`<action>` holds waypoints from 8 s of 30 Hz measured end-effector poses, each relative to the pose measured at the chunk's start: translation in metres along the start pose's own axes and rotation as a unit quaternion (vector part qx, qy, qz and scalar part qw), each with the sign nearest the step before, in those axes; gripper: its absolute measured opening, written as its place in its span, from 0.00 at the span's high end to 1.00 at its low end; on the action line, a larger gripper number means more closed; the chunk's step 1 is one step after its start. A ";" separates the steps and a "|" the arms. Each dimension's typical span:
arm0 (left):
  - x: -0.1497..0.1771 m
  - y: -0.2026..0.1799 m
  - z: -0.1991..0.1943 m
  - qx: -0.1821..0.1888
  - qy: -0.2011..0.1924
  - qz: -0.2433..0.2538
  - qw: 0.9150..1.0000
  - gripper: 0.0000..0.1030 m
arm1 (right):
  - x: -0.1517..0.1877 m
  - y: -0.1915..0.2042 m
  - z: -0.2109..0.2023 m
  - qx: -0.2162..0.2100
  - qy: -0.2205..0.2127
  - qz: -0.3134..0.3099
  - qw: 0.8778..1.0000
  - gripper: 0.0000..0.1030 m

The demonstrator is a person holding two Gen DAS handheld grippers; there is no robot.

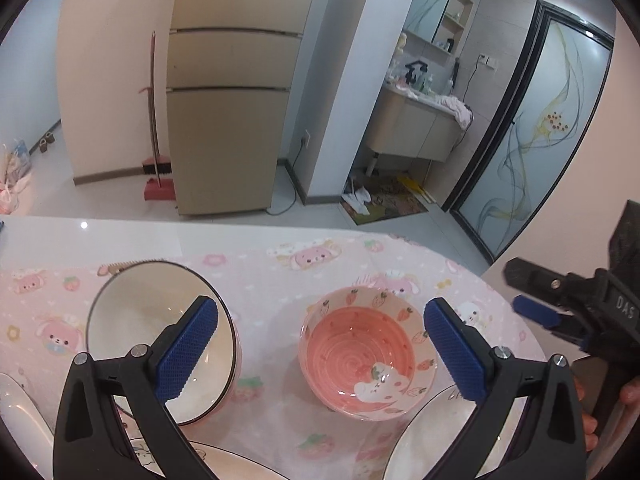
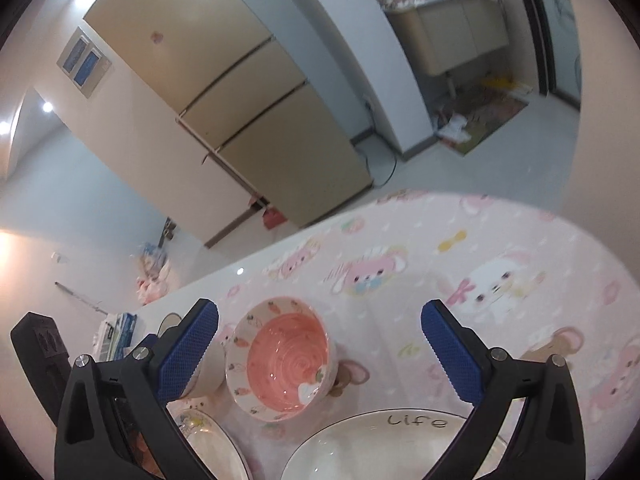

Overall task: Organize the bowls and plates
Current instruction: 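Close the left tool on the pink strawberry bowl's rim, then lift the pink strawberry bowl with both tools and carry it toward the other pink bowl, then lower the pink bowl with both tools into the other pink bowl, then open both tools to release the stacked pink bowl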

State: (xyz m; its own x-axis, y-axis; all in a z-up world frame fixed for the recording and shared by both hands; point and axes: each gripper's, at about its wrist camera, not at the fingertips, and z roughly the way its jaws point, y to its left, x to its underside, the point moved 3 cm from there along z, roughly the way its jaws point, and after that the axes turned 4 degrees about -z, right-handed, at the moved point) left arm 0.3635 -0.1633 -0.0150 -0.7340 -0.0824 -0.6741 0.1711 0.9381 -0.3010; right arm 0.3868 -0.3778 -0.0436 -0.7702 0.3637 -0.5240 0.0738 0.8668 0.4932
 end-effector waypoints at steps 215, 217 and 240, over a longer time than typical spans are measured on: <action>0.010 0.140 -0.033 -0.120 -0.003 0.007 0.993 0.92 | 0.068 0.205 0.107 0.071 0.007 -0.258 0.964 0.90; 0.011 0.139 -0.031 -0.129 -0.003 0.014 0.991 0.93 | 0.067 0.203 0.108 0.074 0.008 -0.255 0.964 0.90; 0.005 0.138 -0.041 -0.135 -0.033 0.016 0.990 0.42 | 0.060 0.192 0.108 0.068 0.017 -0.224 0.972 0.83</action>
State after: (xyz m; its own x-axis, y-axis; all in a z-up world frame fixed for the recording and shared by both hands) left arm 0.3566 -0.0201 -0.0320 -0.6847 -0.0648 -0.7259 0.0055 0.9956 -0.0940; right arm 0.4229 -0.1525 -0.0552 -0.7644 -0.0707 -0.6409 -0.1926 0.9736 0.1223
